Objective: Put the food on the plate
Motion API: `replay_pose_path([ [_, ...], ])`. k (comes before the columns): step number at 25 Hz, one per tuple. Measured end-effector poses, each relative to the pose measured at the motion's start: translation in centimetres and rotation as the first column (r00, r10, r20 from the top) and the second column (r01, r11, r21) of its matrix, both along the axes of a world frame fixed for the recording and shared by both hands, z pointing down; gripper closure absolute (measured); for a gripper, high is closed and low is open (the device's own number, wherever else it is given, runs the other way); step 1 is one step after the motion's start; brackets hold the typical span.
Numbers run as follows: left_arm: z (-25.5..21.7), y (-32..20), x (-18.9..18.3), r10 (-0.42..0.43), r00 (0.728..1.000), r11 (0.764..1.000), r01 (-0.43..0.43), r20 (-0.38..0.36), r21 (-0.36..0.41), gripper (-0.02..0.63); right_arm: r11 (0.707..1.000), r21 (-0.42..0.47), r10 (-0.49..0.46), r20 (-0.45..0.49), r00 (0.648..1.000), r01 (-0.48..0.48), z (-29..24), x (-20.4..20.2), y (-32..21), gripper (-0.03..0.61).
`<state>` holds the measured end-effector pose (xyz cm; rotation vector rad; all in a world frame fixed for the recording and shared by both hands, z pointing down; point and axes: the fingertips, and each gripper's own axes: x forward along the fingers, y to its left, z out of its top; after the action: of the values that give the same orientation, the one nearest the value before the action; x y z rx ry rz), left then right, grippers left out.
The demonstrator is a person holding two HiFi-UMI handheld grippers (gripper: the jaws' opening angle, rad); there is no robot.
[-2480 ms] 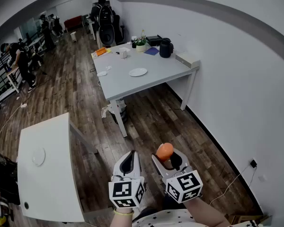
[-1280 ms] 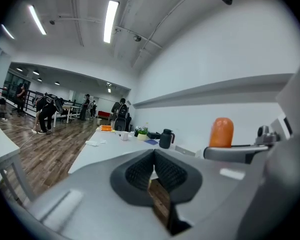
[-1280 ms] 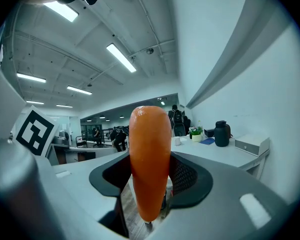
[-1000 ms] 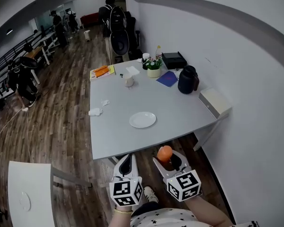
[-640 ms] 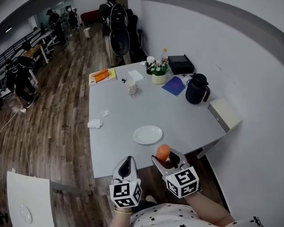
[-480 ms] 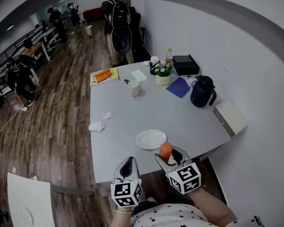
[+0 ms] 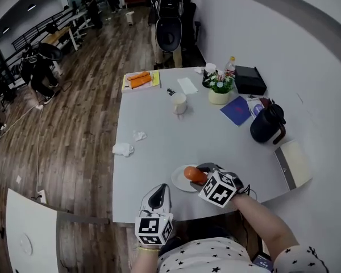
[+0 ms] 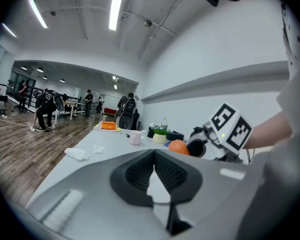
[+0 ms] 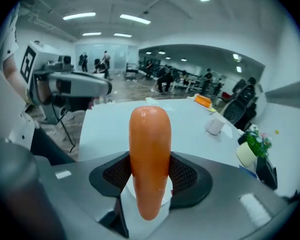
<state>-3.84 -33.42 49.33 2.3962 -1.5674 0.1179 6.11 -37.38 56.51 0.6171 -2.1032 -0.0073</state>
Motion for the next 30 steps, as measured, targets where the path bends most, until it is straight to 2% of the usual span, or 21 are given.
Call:
replay_pose_path([
  [3,1.0,-1.1,-0.4,-0.047,0.999,0.999,0.047,-0.006,-0.022,0.606,0.984,-0.082,-0.168,-0.161,0.973,0.156,3.2,-0.8,-0.8,0.357],
  [5,1.7,-1.7,-0.6,-0.072,0.997,0.997,0.072,-0.001,-0.040,0.606,0.967,-0.137,-0.242,-0.231,0.942,0.215,4.9,-1.4,-1.2,0.357],
  [10,3.1,-2.7,-0.8,-0.104,0.994,0.992,0.105,0.016,-0.072,0.607,0.934,-0.260,-0.321,-0.318,0.892,0.244,8.5,-2.3,-1.8,0.357],
  [15,3.6,-3.1,-0.9,-0.116,0.993,0.989,0.118,0.026,-0.085,0.606,0.912,-0.325,-0.363,-0.359,0.860,0.249,10.4,-2.9,-1.7,0.357],
  [21,3.6,-3.0,-0.8,-0.112,0.993,0.990,0.115,0.042,-0.087,0.606,0.904,-0.356,-0.353,-0.307,0.884,0.238,10.6,-2.8,-1.7,0.357],
  [24,3.5,-2.8,-0.9,-0.111,0.993,0.989,0.115,0.044,-0.088,0.606,0.910,-0.315,-0.363,-0.290,0.886,0.270,10.4,-2.8,-1.9,0.352],
  [25,3.5,-2.7,-0.9,-0.109,0.993,0.990,0.113,0.044,-0.088,0.606,0.915,-0.289,-0.363,-0.280,0.889,0.282,10.2,-2.9,-2.0,0.329],
  [26,3.4,-2.6,-0.9,-0.106,0.993,0.990,0.109,0.044,-0.087,0.606,0.920,-0.269,-0.355,-0.263,0.897,0.286,9.9,-2.8,-2.0,0.281],
  [27,3.3,-2.4,-0.9,-0.101,0.994,0.991,0.105,0.045,-0.084,0.606,0.926,-0.253,-0.339,-0.237,0.911,0.279,9.5,-2.8,-1.9,0.265],
  [30,2.8,-2.1,-0.8,-0.084,0.995,0.993,0.087,0.051,-0.075,0.606,0.957,-0.191,-0.247,-0.140,0.959,0.218,7.3,-2.5,-1.8,0.265],
])
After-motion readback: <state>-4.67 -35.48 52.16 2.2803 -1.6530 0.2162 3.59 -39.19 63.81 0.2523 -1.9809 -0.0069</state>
